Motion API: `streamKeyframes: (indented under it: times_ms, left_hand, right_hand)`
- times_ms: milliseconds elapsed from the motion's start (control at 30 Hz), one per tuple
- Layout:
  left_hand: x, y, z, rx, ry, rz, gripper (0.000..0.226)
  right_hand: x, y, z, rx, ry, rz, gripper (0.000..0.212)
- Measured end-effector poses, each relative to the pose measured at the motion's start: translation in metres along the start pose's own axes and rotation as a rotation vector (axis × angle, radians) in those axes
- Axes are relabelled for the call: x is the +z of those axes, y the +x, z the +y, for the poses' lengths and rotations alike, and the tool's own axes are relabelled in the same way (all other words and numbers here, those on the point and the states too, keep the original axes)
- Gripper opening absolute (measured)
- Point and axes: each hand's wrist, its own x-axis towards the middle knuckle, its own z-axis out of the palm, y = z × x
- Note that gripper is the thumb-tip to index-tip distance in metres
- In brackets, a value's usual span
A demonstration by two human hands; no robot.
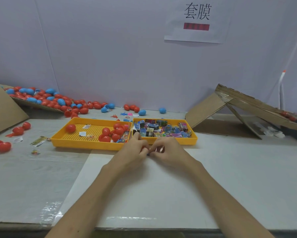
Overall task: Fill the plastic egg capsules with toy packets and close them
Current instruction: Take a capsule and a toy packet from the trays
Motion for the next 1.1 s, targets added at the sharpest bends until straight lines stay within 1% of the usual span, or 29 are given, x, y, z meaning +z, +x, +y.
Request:
streamKeyframes:
  times_ms: [100,200,333,500,700,800,867,900,1000,1033,1100]
  left_hand:
    - [0.003,-0.001,-0.002,-0.070,0.086,-0.036,0.027]
    - [0.002,0.000,-0.006,-0.078,0.117,-0.053,0.040]
    - [0.006,0.002,-0.009,-0.066,0.138,-0.015,0.030]
    - [0.010,0.003,-0.007,-0.080,0.129,0.045,0.025]
    - [0.009,0.003,-0.002,-0.115,0.115,0.044,0.025]
    - [0.009,0.003,-0.001,-0.123,0.113,0.042,0.024]
    - [0.008,0.003,-0.002,-0.117,0.119,0.026,0.026]
    - [0.007,0.002,-0.002,-0.110,0.121,0.012,0.027]
    - [0.003,0.000,-0.003,-0.063,0.096,-0.036,0.036]
    - [0.002,0.000,-0.003,-0.048,0.065,-0.027,0.039]
    - [-0.001,0.001,-0.002,-0.045,-0.056,0.047,0.037]
  right_hand:
    - [-0.001,0.000,0.000,0.014,-0.005,-0.016,0.010]
    - [-0.001,0.000,0.000,0.025,0.001,-0.022,0.009]
    - [-0.003,0.000,0.000,0.054,0.004,-0.021,0.012]
    - [-0.004,0.001,-0.001,0.090,-0.018,-0.041,0.020]
    - [-0.016,0.000,0.002,0.176,-0.024,-0.103,0.013]
    - [-0.022,-0.001,0.003,0.217,-0.012,-0.131,0.015]
    - [-0.028,-0.002,0.004,0.264,0.048,-0.123,0.019]
    - [-0.030,-0.002,0.005,0.289,0.116,-0.107,0.021]
    - [-0.032,-0.004,0.003,0.304,0.292,-0.055,0.015]
    - [-0.032,-0.003,0.001,0.296,0.339,-0.042,0.013]
    - [-0.030,-0.002,-0.002,0.286,0.432,-0.018,0.010]
